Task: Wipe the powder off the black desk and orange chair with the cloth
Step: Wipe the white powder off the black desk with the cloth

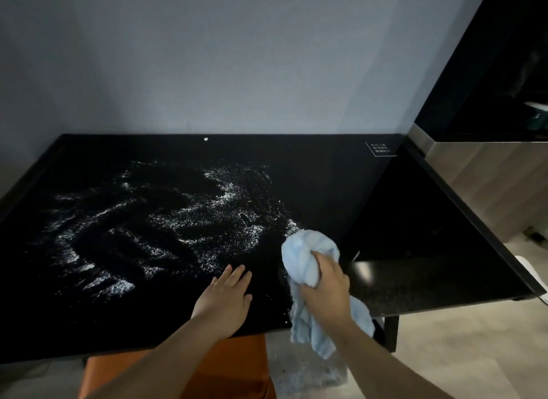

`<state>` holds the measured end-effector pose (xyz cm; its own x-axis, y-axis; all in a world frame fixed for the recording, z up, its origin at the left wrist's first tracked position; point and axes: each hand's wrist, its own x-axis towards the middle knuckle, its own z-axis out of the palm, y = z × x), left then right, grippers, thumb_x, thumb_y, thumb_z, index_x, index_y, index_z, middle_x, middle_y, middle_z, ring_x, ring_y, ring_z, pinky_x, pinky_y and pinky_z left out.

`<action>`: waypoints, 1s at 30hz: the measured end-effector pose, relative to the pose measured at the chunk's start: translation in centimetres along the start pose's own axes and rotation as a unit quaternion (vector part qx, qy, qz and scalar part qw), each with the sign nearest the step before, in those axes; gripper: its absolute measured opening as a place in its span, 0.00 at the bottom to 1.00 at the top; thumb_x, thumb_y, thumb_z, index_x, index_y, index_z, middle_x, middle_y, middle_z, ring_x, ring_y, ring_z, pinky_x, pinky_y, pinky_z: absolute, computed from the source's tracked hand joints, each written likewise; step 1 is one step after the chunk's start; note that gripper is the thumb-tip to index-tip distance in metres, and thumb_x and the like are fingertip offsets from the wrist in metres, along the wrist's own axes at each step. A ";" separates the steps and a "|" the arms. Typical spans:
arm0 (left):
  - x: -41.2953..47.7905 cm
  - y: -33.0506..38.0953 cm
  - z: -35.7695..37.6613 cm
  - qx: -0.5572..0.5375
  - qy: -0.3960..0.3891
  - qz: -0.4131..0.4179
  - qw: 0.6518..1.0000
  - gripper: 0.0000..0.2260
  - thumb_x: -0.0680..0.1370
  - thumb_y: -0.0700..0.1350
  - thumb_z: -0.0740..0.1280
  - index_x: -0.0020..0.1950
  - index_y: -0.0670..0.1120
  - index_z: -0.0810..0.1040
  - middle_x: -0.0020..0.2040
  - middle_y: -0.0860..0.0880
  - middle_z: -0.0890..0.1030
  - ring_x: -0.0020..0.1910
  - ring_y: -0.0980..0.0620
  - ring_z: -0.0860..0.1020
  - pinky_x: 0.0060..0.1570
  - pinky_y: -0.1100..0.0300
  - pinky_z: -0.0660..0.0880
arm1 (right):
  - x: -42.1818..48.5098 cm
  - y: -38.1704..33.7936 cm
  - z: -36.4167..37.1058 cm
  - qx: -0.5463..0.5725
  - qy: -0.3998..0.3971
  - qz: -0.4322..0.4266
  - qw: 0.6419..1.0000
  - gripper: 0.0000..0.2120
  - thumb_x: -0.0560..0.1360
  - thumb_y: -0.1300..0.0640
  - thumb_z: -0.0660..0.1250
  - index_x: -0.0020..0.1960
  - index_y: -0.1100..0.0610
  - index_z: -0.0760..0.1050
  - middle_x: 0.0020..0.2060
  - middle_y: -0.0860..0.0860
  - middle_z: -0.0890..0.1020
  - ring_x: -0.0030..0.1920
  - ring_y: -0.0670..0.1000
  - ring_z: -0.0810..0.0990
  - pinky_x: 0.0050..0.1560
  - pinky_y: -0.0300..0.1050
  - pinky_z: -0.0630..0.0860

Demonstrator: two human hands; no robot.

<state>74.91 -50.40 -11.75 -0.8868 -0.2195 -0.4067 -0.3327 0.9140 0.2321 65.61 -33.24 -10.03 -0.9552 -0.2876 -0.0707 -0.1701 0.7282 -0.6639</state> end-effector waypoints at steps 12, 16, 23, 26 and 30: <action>-0.1 -0.2 0.6 0.014 0.003 0.008 1.000 0.24 0.83 0.51 0.47 0.78 0.48 0.45 0.78 0.51 0.42 0.76 0.49 0.40 0.74 0.53 0.43 | -0.8 1.1 0.3 -0.152 0.116 0.012 0.981 0.29 0.59 0.64 0.76 0.60 0.60 0.76 0.60 0.63 0.77 0.50 0.70 0.76 0.47 0.59 0.75; -0.2 0.0 0.3 0.019 -0.006 0.006 1.000 0.24 0.83 0.51 0.47 0.78 0.48 0.44 0.78 0.51 0.41 0.76 0.49 0.40 0.74 0.53 0.43 | -1.3 -1.0 1.0 0.022 0.037 0.011 0.999 0.27 0.68 0.61 0.69 0.66 0.54 0.71 0.62 0.55 0.74 0.59 0.61 0.73 0.59 0.54 0.72; 0.0 0.8 0.1 0.018 -0.011 -0.014 1.000 0.24 0.83 0.53 0.45 0.77 0.48 0.43 0.78 0.51 0.41 0.76 0.48 0.39 0.74 0.51 0.43 | 1.0 4.5 -5.9 -0.167 0.076 0.147 0.972 0.33 0.72 0.54 0.68 0.73 0.52 0.58 0.71 0.58 0.61 0.67 0.63 0.64 0.63 0.56 0.66; 0.6 2.0 0.3 0.014 -0.002 -0.037 0.999 0.24 0.83 0.53 0.43 0.77 0.49 0.42 0.78 0.51 0.40 0.76 0.47 0.38 0.74 0.49 0.43 | 0.8 4.2 -4.2 -0.270 0.040 0.094 0.957 0.31 0.72 0.51 0.65 0.72 0.46 0.57 0.70 0.51 0.62 0.65 0.58 0.66 0.60 0.49 0.69; 1.5 3.0 0.5 0.001 0.013 -0.059 0.998 0.24 0.83 0.54 0.43 0.77 0.51 0.43 0.78 0.54 0.40 0.76 0.48 0.38 0.74 0.46 0.43 | 2.0 1.8 -3.2 -0.048 -0.048 -0.046 0.997 0.16 0.69 0.59 0.63 0.56 0.48 0.75 0.51 0.47 0.80 0.51 0.53 0.78 0.51 0.41 0.73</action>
<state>72.73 -47.77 -12.10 -0.8496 -0.3346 -0.4077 -0.4348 0.8819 0.1821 62.64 -30.53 -9.03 -0.9076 -0.4105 -0.0876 -0.2820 0.7511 -0.5969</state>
